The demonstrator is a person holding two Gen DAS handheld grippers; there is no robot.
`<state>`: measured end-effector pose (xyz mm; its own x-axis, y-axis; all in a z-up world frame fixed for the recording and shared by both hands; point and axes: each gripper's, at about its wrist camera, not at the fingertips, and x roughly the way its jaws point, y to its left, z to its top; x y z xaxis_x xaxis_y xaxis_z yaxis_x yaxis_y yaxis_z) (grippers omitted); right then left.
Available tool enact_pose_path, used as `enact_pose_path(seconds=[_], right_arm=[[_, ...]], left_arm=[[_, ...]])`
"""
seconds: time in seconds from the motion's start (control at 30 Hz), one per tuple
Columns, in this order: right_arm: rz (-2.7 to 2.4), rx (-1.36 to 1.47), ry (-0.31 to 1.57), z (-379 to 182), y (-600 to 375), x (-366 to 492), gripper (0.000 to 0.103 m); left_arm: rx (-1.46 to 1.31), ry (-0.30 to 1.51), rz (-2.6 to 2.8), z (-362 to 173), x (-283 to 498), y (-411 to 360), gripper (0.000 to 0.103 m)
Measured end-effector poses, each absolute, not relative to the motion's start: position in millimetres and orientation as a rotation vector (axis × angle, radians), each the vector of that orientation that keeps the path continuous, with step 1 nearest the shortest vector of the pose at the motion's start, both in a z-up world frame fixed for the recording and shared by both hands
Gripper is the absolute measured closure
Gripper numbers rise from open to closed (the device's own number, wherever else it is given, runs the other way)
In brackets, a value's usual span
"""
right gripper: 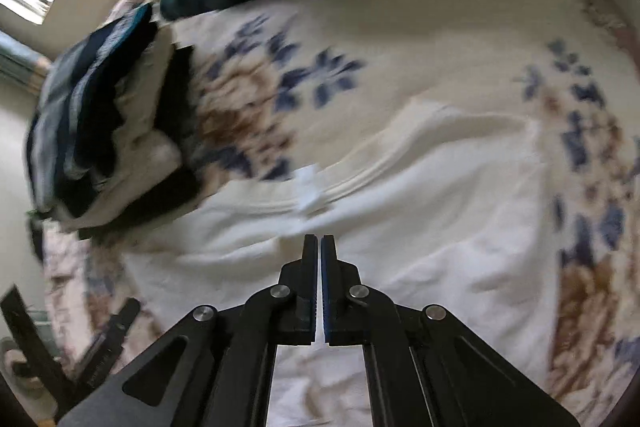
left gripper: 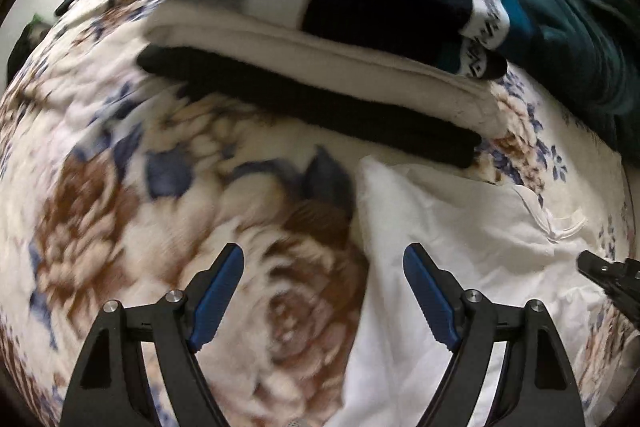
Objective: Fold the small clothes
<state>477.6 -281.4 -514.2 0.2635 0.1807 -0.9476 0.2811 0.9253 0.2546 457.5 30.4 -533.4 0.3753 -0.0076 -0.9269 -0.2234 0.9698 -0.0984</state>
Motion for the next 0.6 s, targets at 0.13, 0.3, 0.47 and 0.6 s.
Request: enact_pose_path(seconds=[0.13,0.3,0.47,0.6], right_arm=[[0.06,0.498,1.365,-520,-285,488,0.079],[0.148,0.432,1.455,-548,-254,499,0.043],[0.093,0.313,1.378,-539,-234,497,0.099],[-0.02,0.337,1.329,-524,-252,491,0.099]], left_arm=[[-0.184,1.184,0.134,-537,467,30,0.022],[-0.191,1.146,0.172,-522,454,48,0.022],[-0.223,1.152,0.179,-521,448,64,0.022],[-0.204,1.143,0.155,-526,459,60,0.022]])
